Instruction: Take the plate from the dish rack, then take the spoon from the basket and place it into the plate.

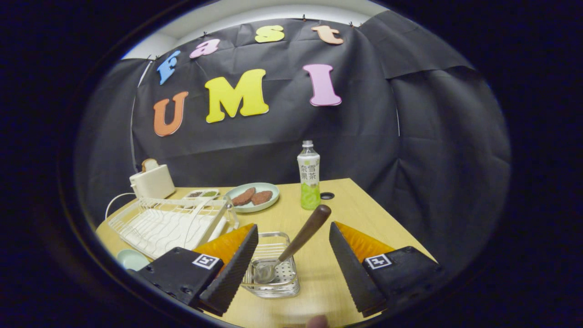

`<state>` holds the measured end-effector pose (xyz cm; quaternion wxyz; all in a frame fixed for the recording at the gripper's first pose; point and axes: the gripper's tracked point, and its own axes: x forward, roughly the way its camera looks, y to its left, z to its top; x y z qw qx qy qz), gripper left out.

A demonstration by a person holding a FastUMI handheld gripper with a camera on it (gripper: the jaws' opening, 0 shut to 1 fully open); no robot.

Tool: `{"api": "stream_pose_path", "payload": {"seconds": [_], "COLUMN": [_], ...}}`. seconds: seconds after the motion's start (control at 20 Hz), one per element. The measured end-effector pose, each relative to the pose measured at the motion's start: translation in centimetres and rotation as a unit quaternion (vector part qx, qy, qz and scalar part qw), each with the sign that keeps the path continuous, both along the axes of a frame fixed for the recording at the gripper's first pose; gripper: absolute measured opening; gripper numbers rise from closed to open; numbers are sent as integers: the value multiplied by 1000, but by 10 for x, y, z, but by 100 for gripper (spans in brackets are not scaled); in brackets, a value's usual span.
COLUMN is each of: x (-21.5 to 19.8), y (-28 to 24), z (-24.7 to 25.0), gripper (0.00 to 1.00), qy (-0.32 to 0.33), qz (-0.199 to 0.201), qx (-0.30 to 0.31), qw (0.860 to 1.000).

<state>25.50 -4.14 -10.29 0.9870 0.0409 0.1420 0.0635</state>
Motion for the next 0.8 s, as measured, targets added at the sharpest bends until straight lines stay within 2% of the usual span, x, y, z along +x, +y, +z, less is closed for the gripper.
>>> {"api": "stream_pose_path", "payload": {"seconds": [0.1,0.15,0.2,0.5,0.55,0.65,0.8], "x": [10,13,14,7,4,0,-3], "y": [0,-1,0,2,4,11,15], "z": [-3,-3,-4,10,13,16,26], "gripper": [94,87,84,47,38,27,21], "qy": [5,8,10,0,-1,3,-2], "qz": [-2,-4,-6,-14,-15,-9,-15], "qx": [10,15,21,24,30,46,53], "qw": [1000,1000,1000,1000,999,999,998]}}
